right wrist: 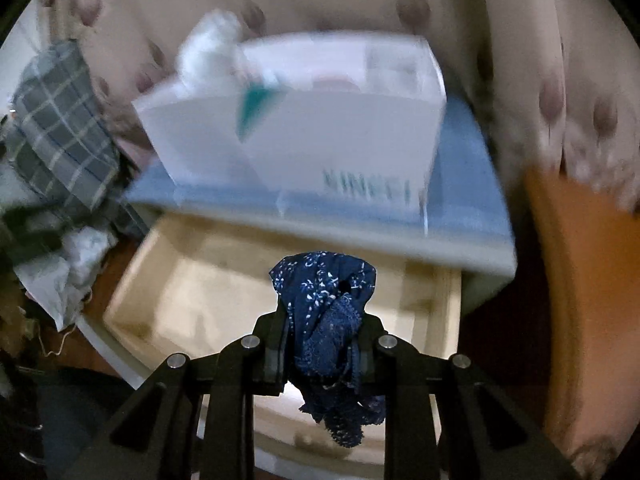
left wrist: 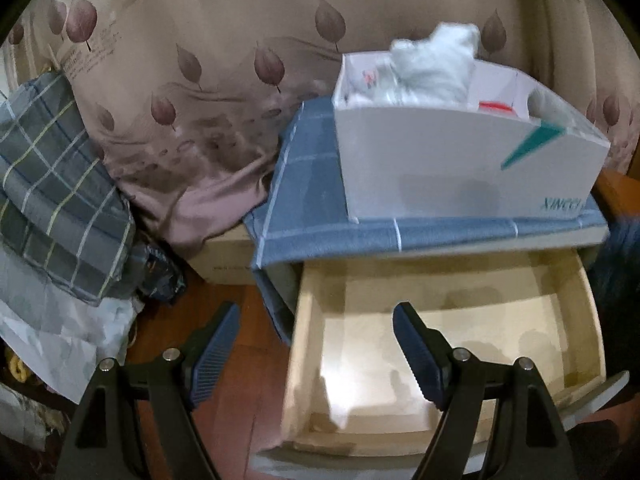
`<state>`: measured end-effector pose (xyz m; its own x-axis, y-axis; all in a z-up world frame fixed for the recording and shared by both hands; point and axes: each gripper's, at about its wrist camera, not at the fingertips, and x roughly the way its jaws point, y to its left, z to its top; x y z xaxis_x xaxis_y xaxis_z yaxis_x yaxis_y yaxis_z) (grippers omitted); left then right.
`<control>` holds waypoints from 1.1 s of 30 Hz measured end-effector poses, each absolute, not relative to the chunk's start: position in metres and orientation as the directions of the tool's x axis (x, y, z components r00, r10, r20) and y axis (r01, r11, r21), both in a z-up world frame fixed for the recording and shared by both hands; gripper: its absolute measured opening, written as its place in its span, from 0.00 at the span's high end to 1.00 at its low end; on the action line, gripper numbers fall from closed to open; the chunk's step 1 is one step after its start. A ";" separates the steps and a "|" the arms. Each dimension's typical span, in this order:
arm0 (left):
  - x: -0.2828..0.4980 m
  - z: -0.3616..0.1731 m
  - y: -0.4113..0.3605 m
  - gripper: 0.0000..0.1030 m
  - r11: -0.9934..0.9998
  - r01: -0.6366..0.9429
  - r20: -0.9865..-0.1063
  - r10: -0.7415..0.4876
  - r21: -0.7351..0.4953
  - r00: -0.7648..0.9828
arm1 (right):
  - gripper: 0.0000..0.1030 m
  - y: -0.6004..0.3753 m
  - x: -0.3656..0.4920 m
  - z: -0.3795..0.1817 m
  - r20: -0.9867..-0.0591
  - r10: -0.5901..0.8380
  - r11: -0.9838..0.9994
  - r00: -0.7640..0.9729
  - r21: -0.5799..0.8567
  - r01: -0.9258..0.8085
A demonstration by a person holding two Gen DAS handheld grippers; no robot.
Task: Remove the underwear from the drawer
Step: 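Carry the dark blue speckled sock with the right gripper into the white box and release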
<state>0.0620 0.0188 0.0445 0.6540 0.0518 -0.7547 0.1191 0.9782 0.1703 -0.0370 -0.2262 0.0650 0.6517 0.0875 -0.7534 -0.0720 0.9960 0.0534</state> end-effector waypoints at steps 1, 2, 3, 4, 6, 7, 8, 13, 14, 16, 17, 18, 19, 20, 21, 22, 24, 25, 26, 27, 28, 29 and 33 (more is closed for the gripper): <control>0.060 0.038 0.016 0.22 0.978 0.122 -0.759 0.049 0.168 0.649 | 0.80 -0.224 -0.035 0.080 -0.729 0.092 0.995 0.678 0.051 -0.080; 0.059 0.034 0.015 0.22 0.979 0.116 -0.761 0.052 0.165 0.647 | 0.80 -0.221 -0.033 0.096 -0.703 0.098 0.995 0.705 0.050 -0.088; 0.058 0.031 0.014 0.22 0.981 0.110 -0.762 0.052 0.161 0.646 | 0.80 -0.219 -0.031 0.109 -0.680 0.100 0.995 0.726 0.050 -0.091; 0.058 0.028 0.013 0.22 0.982 0.108 -0.763 0.051 0.157 0.644 | 0.80 -0.219 -0.028 0.121 -0.658 0.103 0.994 0.746 0.050 -0.093; 0.056 0.023 0.011 0.22 0.983 0.100 -0.763 0.055 0.156 0.644 | 0.80 -0.214 -0.016 0.146 -0.618 0.111 0.994 0.779 0.053 -0.100; 0.054 0.022 0.009 0.22 0.982 0.099 -0.760 0.058 0.159 0.647 | 0.80 -0.213 -0.010 0.158 -0.597 0.106 0.994 0.795 0.049 -0.095; 0.053 0.021 0.008 0.22 0.981 0.100 -0.757 0.059 0.163 0.651 | 0.80 -0.213 0.000 0.170 -0.580 0.102 0.995 0.808 0.045 -0.093; 0.051 0.010 0.008 0.22 0.988 0.077 -0.765 0.052 0.132 0.642 | 0.79 -0.217 0.040 0.201 -0.563 0.105 0.994 0.820 0.081 -0.072; 0.053 0.006 0.009 0.22 0.990 0.071 -0.770 0.048 0.120 0.636 | 0.79 -0.216 0.048 0.203 -0.567 0.102 0.994 0.817 0.085 -0.064; 0.053 0.001 0.011 0.22 0.991 0.063 -0.778 0.052 0.117 0.627 | 0.79 -0.218 0.068 0.202 -0.590 0.101 0.994 0.801 0.099 -0.052; 0.054 -0.003 0.011 0.22 0.991 0.060 -0.781 0.057 0.120 0.622 | 0.79 -0.218 0.076 0.199 -0.599 0.098 0.994 0.795 0.102 -0.046; 0.054 -0.005 0.012 0.22 0.991 0.060 -0.783 0.059 0.122 0.619 | 0.79 -0.218 0.085 0.196 -0.613 0.093 0.994 0.784 0.097 -0.043; 0.054 -0.007 0.013 0.22 0.991 0.058 -0.784 0.062 0.125 0.618 | 0.79 -0.216 0.094 0.192 -0.627 0.086 0.995 0.774 0.089 -0.038; 0.055 -0.008 0.014 0.22 0.991 0.052 -0.785 0.065 0.123 0.616 | 0.79 -0.217 0.100 0.189 -0.636 0.081 0.996 0.768 0.086 -0.034; 0.056 -0.009 0.015 0.22 0.992 0.048 -0.787 0.061 0.115 0.613 | 0.79 -0.216 0.108 0.183 -0.647 0.079 0.996 0.758 0.088 -0.029; 0.057 -0.009 0.017 0.22 0.994 0.048 -0.789 0.050 0.099 0.612 | 0.79 -0.215 0.116 0.178 -0.662 0.076 0.996 0.746 0.086 -0.025; 0.057 -0.011 0.020 0.22 0.996 0.037 -0.790 0.041 0.080 0.612 | 0.78 -0.213 0.128 0.167 -0.681 0.059 0.997 0.730 0.071 -0.015; 0.058 -0.011 0.020 0.22 0.997 0.033 -0.791 0.041 0.077 0.611 | 0.78 -0.211 0.133 0.162 -0.691 0.056 0.998 0.720 0.067 -0.013; 0.058 -0.012 0.021 0.22 0.997 0.031 -0.792 0.037 0.071 0.609 | 0.78 -0.210 0.139 0.155 -0.702 0.053 0.998 0.710 0.066 -0.009; 0.059 -0.012 0.021 0.22 0.997 0.033 -0.793 0.033 0.066 0.608 | 0.78 -0.210 0.142 0.151 -0.708 0.051 0.998 0.704 0.066 -0.007; 0.059 -0.012 0.021 0.22 0.997 0.036 -0.794 0.029 0.063 0.607 | 0.78 -0.208 0.145 0.146 -0.715 0.052 0.998 0.697 0.066 -0.006; 0.059 -0.013 0.020 0.22 0.997 0.039 -0.795 0.026 0.062 0.606 | 0.78 -0.207 0.149 0.140 -0.723 0.051 0.998 0.689 0.067 -0.004; 0.058 -0.013 0.019 0.22 0.997 0.051 -0.793 0.017 0.061 0.610 | 0.75 -0.203 0.156 0.121 -0.751 0.054 0.997 0.658 0.072 0.001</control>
<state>0.0579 0.0189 -0.0126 0.6095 0.0172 -0.7926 0.0509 0.9969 0.0607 0.1563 -0.2032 0.1206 0.6577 0.0538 -0.7513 0.0005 0.9974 0.0719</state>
